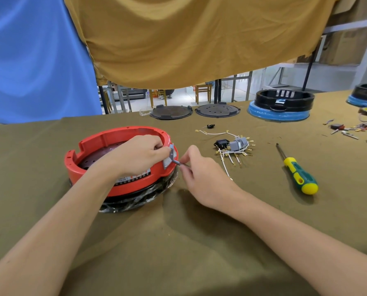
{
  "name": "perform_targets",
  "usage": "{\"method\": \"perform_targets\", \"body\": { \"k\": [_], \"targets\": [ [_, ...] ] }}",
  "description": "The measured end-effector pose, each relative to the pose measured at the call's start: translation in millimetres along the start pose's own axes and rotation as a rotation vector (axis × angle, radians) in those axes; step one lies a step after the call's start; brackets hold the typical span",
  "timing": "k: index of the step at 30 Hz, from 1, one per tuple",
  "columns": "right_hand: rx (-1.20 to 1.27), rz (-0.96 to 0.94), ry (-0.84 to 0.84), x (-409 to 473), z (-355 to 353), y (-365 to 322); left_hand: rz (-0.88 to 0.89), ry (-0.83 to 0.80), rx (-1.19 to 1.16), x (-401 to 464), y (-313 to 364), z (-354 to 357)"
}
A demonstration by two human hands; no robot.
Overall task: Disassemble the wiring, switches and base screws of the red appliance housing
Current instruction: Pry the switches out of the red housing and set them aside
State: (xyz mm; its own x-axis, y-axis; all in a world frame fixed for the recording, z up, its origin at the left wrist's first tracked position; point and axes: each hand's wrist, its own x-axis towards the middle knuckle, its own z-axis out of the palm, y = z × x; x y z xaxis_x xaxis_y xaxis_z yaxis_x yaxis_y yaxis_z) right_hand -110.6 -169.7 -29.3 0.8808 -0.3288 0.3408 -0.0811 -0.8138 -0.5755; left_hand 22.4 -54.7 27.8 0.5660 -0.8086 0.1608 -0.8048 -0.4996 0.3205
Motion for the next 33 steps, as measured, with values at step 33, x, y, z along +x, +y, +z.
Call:
{"method": "perform_targets", "body": {
  "k": [33],
  "targets": [
    [0.096,-0.080,-0.173,29,-35,31,-0.004,-0.015,-0.042,0,-6,-1]
  ]
}}
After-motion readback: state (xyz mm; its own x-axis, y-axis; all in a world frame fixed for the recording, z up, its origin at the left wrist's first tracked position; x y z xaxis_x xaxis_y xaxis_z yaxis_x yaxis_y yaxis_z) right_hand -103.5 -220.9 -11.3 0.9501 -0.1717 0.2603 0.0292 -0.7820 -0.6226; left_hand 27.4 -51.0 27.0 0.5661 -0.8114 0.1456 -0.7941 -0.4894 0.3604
